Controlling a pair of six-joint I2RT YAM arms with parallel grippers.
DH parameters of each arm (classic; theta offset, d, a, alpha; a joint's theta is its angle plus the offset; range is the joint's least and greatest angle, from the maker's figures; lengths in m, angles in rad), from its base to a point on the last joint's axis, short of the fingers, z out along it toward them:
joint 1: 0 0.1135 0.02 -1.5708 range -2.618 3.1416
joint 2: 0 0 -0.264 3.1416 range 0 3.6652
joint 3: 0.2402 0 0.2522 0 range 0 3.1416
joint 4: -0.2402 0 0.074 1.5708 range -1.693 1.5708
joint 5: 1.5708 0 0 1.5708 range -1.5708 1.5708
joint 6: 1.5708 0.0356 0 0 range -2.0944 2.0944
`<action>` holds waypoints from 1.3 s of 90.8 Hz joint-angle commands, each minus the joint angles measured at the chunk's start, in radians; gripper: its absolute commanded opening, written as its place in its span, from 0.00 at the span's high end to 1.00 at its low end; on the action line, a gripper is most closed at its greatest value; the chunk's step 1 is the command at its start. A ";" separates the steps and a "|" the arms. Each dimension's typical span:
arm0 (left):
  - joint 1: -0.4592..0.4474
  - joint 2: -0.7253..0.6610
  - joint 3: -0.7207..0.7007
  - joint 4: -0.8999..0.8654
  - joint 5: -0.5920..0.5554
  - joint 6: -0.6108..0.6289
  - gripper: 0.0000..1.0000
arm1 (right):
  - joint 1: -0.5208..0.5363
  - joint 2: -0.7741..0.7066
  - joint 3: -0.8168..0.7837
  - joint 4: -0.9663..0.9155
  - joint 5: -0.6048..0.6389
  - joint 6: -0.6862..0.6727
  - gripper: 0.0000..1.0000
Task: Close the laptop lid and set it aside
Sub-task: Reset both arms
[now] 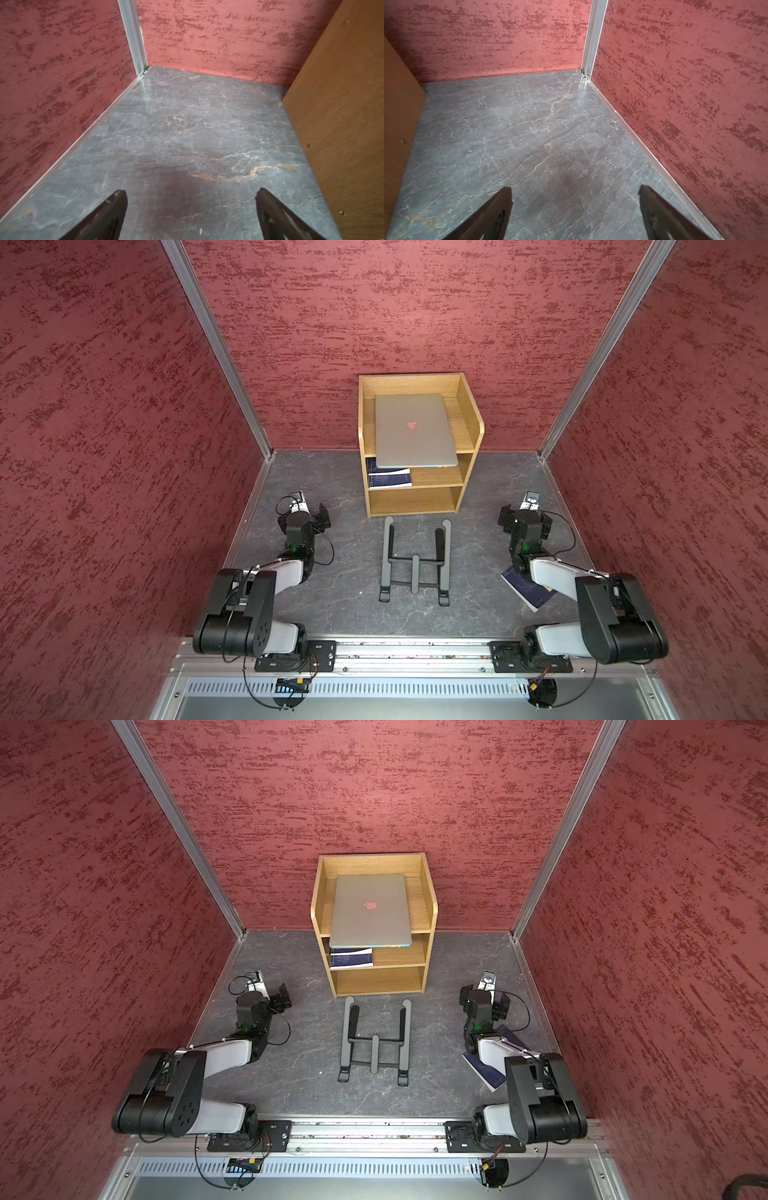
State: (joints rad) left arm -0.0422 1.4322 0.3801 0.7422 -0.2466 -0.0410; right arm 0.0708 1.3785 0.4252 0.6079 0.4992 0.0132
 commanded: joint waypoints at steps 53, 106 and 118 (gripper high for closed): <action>0.053 0.101 -0.009 0.167 0.223 0.051 0.00 | -0.009 0.049 -0.110 0.331 -0.335 -0.023 0.02; 0.055 0.100 -0.009 0.167 0.225 0.051 0.00 | -0.028 0.162 -0.045 0.305 -0.370 -0.011 0.02; 0.055 0.100 -0.009 0.166 0.228 0.051 0.00 | -0.029 0.161 -0.046 0.306 -0.370 -0.013 0.01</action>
State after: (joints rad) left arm 0.0059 1.5379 0.3557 0.8959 -0.0269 0.0010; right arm 0.0502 1.5509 0.3676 0.8925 0.1455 0.0002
